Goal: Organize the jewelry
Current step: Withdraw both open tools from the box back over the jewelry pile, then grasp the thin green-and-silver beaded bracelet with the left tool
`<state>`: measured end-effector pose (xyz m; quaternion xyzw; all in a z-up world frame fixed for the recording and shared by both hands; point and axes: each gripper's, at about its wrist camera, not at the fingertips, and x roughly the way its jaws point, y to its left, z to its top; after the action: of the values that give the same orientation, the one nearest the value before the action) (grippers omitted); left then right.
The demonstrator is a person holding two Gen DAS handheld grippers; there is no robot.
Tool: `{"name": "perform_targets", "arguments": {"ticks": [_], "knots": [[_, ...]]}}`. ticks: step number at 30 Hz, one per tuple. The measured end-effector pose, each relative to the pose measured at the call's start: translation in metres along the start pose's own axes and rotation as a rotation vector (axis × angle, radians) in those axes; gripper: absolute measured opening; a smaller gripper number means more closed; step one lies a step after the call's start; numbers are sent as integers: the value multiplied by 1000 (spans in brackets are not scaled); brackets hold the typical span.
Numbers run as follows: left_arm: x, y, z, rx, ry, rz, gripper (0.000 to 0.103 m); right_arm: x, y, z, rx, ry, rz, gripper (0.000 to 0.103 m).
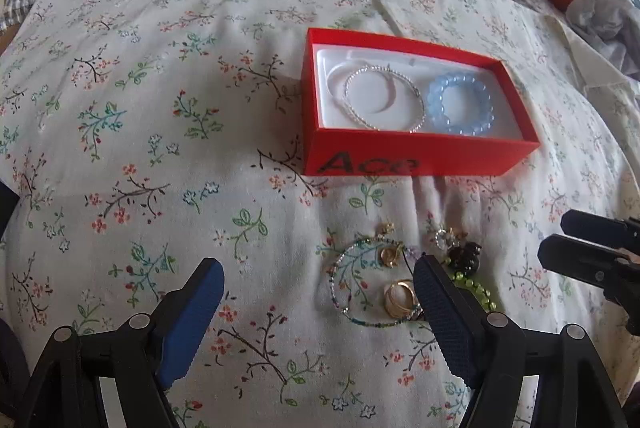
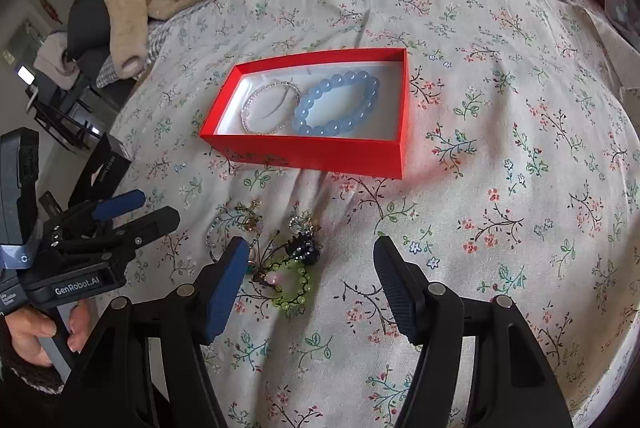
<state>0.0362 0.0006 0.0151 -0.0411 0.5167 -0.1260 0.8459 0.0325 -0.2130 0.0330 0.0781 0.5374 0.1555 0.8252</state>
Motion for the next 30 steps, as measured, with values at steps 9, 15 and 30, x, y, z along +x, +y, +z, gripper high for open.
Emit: {"name": "perform_targets", "arguments": {"ticks": [9, 15, 30], "knots": [[20, 12, -21, -5, 35, -27, 70, 10, 2, -19, -51, -7, -91, 68], [36, 12, -25, -9, 55, -85, 41, 16, 2, -26, -87, -6, -119, 68], [53, -4, -11, 24, 67, -76, 0, 34, 20, -26, -192, 2, -104, 65]]}}
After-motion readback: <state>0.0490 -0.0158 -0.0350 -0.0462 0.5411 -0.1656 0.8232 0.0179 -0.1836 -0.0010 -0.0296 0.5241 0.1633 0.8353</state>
